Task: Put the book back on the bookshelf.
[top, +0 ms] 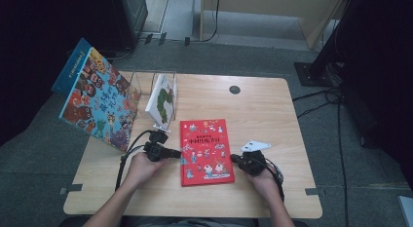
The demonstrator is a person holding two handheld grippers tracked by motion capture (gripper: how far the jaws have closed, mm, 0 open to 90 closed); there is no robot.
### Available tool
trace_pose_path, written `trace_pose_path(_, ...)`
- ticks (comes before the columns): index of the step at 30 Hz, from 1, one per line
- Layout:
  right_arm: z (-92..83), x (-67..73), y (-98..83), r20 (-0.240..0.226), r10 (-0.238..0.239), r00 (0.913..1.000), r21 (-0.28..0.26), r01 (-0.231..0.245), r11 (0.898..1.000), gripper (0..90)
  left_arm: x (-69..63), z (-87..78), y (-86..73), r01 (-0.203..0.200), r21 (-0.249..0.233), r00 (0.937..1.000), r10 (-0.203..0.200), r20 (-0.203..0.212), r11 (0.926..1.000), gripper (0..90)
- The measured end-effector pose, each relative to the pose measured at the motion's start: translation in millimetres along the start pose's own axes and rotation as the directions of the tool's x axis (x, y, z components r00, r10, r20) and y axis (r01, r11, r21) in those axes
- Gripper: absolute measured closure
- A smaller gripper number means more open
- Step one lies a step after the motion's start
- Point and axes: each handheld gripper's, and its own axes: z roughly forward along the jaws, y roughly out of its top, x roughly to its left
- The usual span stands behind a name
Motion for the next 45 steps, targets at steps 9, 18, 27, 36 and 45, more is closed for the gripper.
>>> trace_pose_path(9,-1.8,3.5,-3.0,-0.031,-0.002,0.9995,0.002,0.002,1.000,90.0,2.9,-0.9,-1.0,0.024,-0.018,0.9997,-0.024,0.000,0.9996,83.1)
trace_pose_path(18,-2.4,-2.6,0.6,-0.006,0.026,0.9996,-0.016,-0.026,1.000,86.8,4.2,-1.0,-1.5,0.029,-0.021,0.9996,-0.029,0.008,0.9994,83.0)
trace_pose_path(27,-1.0,-8.5,7.1,-0.006,0.100,0.9949,-0.055,-0.101,0.993,77.3,-0.1,0.6,-1.7,0.036,-0.031,0.9992,-0.036,-0.019,0.9989,88.8)
trace_pose_path(36,9.4,-13.3,24.3,-0.031,0.237,0.9710,0.027,-0.236,0.971,68.8,-4.4,4.9,-1.4,0.048,-0.045,0.9987,-0.048,-0.013,0.9978,88.9)
trace_pose_path(45,18.2,-33.8,45.3,-0.053,0.379,0.9239,0.186,-0.364,0.913,66.0,-8.6,8.0,-2.5,0.036,-0.066,0.9989,-0.038,-0.029,0.9972,88.9)
